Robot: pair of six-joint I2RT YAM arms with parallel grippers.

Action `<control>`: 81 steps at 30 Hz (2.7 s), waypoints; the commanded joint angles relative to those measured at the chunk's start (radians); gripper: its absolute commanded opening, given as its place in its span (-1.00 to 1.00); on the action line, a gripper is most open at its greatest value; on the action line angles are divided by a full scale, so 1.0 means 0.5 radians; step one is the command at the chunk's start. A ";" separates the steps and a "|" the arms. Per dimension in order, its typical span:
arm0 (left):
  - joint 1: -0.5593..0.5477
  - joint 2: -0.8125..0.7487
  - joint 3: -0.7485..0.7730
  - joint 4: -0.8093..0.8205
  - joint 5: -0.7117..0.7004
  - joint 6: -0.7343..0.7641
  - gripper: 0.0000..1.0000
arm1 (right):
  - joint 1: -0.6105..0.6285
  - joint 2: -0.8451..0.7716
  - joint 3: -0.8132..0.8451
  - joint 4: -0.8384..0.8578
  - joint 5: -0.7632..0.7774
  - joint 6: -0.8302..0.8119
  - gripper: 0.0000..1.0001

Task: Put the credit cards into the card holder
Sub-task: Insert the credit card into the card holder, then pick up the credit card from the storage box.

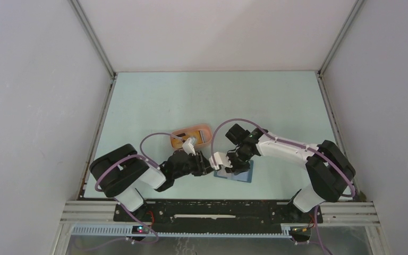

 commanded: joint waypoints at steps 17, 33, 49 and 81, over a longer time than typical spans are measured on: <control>0.017 -0.023 -0.051 0.079 0.019 0.027 -0.17 | -0.117 0.027 -0.071 -0.278 0.225 -0.318 -0.43; 0.022 -1.519 0.310 -1.656 -0.734 0.983 0.13 | -0.586 -0.654 0.338 0.054 -0.002 0.605 0.57; 0.370 -1.296 0.864 -2.250 -0.891 1.128 0.92 | -0.743 -0.110 0.666 0.242 -1.020 1.781 0.89; 1.007 -1.305 0.130 -1.569 -0.472 0.658 -0.08 | -0.187 1.389 1.643 0.686 -0.323 3.039 0.33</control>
